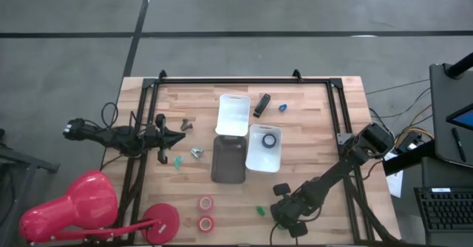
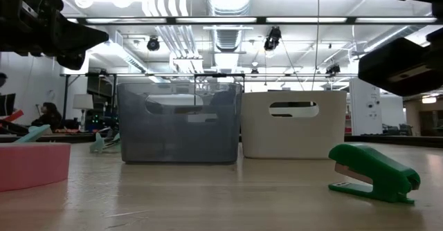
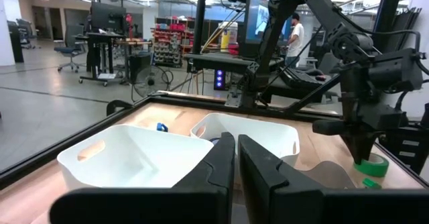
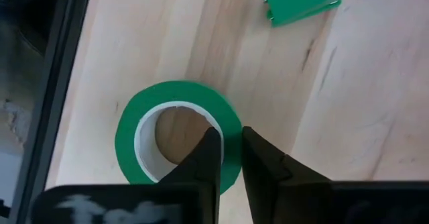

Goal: Pick and place Stapler, Stapler remover, tape
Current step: Put the green tape into the bottom white bin

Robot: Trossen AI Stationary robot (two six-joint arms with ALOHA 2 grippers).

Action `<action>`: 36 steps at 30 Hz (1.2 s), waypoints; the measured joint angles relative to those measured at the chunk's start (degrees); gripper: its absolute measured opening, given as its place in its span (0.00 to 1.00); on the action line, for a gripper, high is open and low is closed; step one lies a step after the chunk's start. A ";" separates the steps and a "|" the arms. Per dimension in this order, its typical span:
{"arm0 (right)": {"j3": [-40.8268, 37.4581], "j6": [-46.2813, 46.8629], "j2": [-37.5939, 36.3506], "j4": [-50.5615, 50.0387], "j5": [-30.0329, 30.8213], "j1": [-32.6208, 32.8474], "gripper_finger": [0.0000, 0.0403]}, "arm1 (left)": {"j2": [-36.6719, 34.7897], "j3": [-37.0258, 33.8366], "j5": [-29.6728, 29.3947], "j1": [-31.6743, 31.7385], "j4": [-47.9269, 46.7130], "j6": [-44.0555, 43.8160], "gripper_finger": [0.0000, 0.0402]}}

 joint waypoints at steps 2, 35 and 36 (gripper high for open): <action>0.01 -0.87 -0.04 -0.11 0.03 -0.38 0.10 | -0.02 0.00 -0.01 0.02 0.00 0.01 0.06; 9.49 -23.34 -21.11 -17.35 27.34 -15.06 0.11 | 0.46 -0.02 -0.01 0.00 0.04 0.02 0.06; 9.49 -24.17 -21.22 -17.35 27.30 -16.26 0.11 | 0.46 -0.02 -0.01 0.02 0.04 0.02 0.06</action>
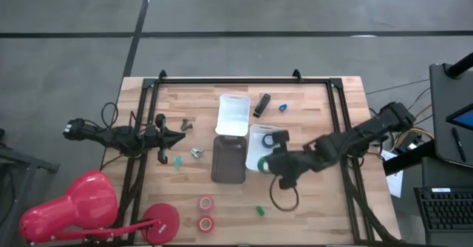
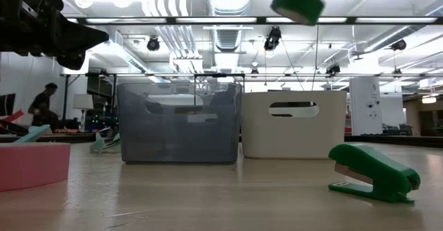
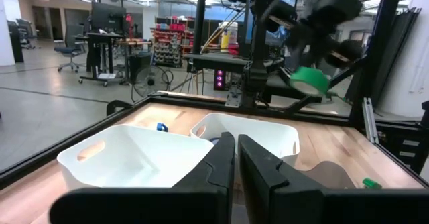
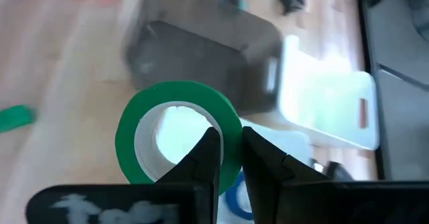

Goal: Pick and place Stapler, Stapler remover, tape
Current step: Put the green tape into the bottom white bin

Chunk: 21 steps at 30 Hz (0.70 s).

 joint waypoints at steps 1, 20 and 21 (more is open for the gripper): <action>0.00 -0.91 -0.03 -0.03 -0.24 -1.27 0.11 | 0.00 0.00 0.00 -0.01 0.00 -0.01 0.06; -7.96 -8.08 0.19 -0.77 -8.38 -19.96 0.11 | 0.00 -0.04 0.00 -0.02 0.07 -0.02 0.06; -8.78 -8.34 0.19 -0.32 -8.40 -20.42 0.11 | 0.00 -0.04 0.00 -0.01 0.07 -0.01 0.06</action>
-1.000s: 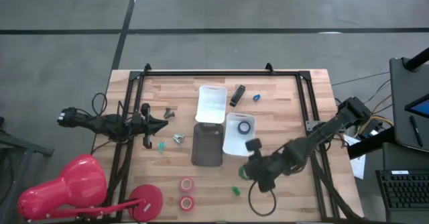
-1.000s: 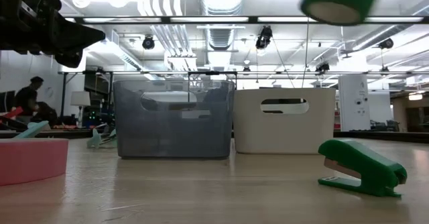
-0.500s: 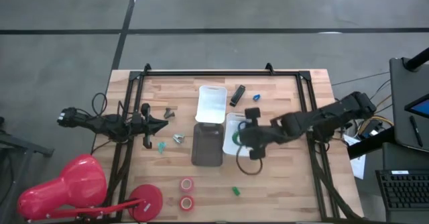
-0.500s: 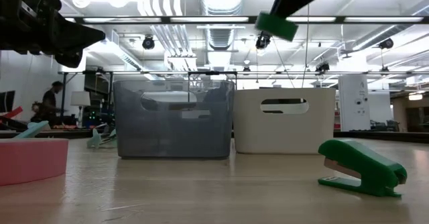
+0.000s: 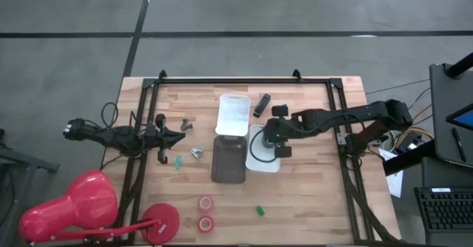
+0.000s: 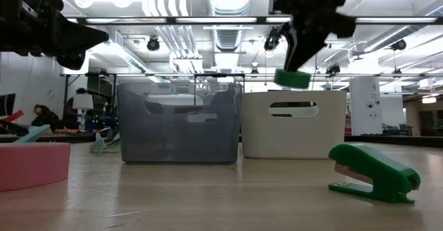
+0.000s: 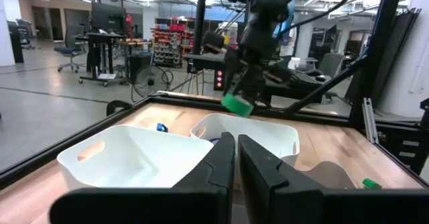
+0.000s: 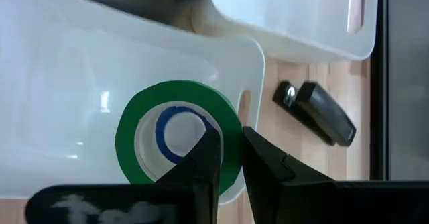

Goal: Pick and place Stapler, Stapler remover, tape
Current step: Put the green tape into the bottom white bin

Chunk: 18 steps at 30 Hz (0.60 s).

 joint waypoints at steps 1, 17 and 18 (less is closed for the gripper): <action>-0.74 -0.16 0.00 0.50 -0.02 -0.31 0.11 | 0.00 0.00 0.00 0.00 -0.01 0.01 0.06; -11.55 -4.16 0.00 15.53 0.48 -1.22 0.12 | 0.00 -0.01 0.00 0.01 -0.04 0.00 0.06; -12.03 -4.10 0.01 16.13 0.46 -1.28 0.12 | 0.00 -0.02 0.01 0.00 -0.04 -0.01 0.06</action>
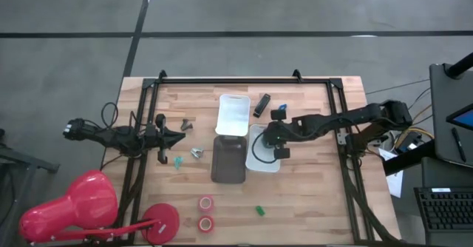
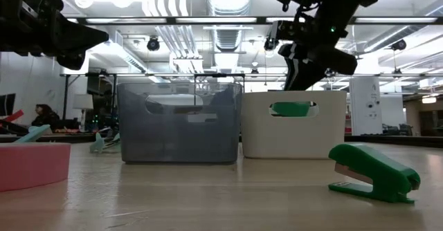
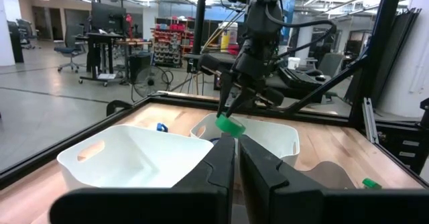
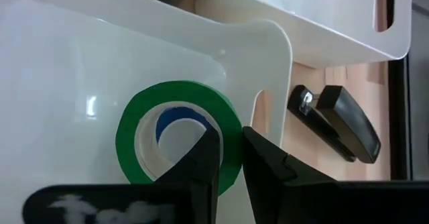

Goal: Pick and place Stapler, Stapler remover, tape
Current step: Put the green tape into the bottom white bin

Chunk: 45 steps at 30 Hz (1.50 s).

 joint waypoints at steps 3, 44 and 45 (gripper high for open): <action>-1.28 0.03 -0.01 2.24 0.02 -0.47 0.12 | 0.00 0.00 -0.01 0.01 0.00 0.02 0.06; -5.85 4.88 0.01 7.15 -0.33 -3.48 0.12 | 0.02 0.00 -0.01 -0.01 0.00 0.02 0.06; -5.85 4.99 0.01 7.14 -0.37 -3.48 0.12 | 0.02 0.00 0.00 0.01 0.00 0.00 0.06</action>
